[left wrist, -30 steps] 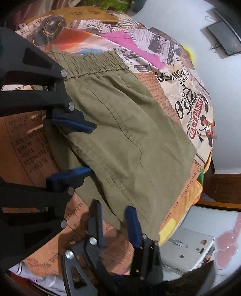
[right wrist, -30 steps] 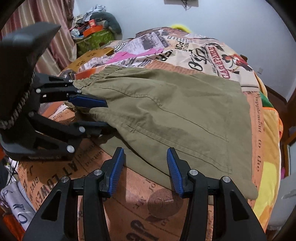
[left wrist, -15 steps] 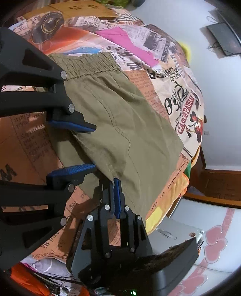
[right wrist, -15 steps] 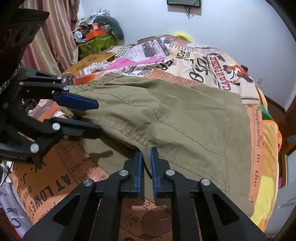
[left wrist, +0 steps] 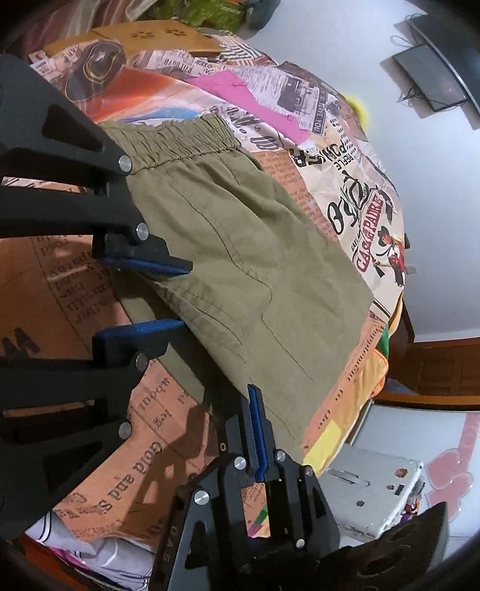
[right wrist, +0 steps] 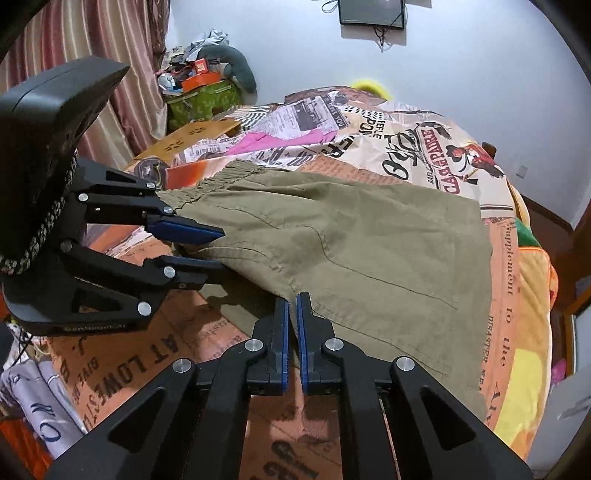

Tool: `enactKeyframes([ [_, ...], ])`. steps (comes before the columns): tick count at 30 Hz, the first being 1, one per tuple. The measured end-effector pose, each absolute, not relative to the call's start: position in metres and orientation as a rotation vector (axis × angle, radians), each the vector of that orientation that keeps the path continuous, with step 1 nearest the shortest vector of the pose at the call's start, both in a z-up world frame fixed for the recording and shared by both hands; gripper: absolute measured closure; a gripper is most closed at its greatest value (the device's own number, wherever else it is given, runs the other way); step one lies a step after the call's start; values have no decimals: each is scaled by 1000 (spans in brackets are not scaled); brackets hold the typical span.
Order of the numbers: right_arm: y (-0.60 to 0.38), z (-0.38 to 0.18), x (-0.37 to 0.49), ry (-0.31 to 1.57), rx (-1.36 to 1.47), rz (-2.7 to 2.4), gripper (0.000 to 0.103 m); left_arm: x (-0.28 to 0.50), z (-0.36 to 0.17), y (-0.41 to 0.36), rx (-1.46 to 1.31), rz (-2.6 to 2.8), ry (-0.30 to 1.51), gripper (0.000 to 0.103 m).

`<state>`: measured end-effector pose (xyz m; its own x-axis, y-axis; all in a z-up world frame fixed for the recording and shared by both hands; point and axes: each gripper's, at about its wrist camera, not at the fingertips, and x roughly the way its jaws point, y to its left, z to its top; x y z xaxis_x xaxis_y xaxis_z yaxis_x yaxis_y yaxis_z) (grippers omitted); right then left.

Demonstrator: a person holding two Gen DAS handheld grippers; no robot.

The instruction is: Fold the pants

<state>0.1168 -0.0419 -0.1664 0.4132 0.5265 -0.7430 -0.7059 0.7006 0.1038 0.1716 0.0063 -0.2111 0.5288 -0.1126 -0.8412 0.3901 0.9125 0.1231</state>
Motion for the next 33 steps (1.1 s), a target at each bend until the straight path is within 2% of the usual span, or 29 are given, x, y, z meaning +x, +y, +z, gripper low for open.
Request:
enactKeyframes([
  [12, -44, -180, 108, 883, -231, 801, 99, 164, -228, 12, 238, -320, 1028, 82],
  [17, -43, -187, 103, 899, -242, 790, 95, 160, -225, 13, 220, -300, 1017, 82],
  [23, -60, -169, 102, 881, -194, 757, 78, 153, -201, 35, 97, -292, 1006, 79],
  [27, -80, -154, 107, 850, -144, 717, 76, 149, -176, 61, 5, -265, 958, 66],
  [33, -103, -146, 120, 827, -105, 615, 70, 161, -169, 97, -28, -96, 940, 57],
])
